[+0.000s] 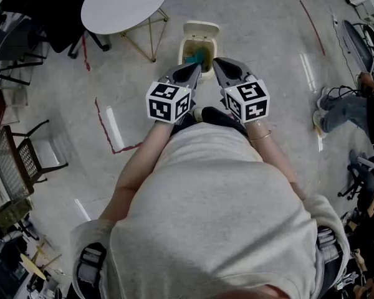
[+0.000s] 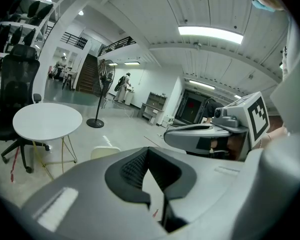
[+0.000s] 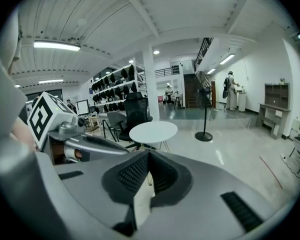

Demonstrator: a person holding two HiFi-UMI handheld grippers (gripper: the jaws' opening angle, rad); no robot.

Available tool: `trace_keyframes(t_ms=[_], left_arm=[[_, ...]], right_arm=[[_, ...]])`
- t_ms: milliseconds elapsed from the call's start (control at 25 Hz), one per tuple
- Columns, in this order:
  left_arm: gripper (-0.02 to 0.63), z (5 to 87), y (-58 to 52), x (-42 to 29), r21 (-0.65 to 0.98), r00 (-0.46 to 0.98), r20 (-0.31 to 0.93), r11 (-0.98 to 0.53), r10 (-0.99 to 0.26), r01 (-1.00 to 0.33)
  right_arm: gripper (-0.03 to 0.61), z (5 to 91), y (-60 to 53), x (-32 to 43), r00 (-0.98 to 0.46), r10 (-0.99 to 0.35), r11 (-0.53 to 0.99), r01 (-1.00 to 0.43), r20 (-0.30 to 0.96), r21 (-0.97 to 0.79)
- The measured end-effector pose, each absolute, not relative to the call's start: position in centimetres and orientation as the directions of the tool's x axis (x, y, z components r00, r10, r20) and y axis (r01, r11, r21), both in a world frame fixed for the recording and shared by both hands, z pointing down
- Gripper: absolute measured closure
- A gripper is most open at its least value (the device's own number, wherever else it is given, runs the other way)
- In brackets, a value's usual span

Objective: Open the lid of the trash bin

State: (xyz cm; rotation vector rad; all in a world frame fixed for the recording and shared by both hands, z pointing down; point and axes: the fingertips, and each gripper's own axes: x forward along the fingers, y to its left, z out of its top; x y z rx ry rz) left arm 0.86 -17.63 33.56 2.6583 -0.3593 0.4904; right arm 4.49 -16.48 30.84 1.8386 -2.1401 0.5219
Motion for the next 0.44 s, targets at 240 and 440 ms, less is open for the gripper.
trace_keyframes(t_ms=[240, 440], left_arm=[[0.604, 33.78, -17.59, 0.49, 0.345, 0.898, 0.408, -0.883, -0.165, -0.319], [0.604, 33.76, -17.90, 0.83, 0.344, 0.902, 0.402, -0.886, -0.160, -0.310]], right_arm=[[0.571, 31.07, -16.35, 3.76, -0.179, -0.880, 0.147, -0.983, 0.439, -0.108], [0.572, 31.52, -16.86, 4.32, -0.177, -0.880, 0.139, -0.983, 0.440, -0.116]])
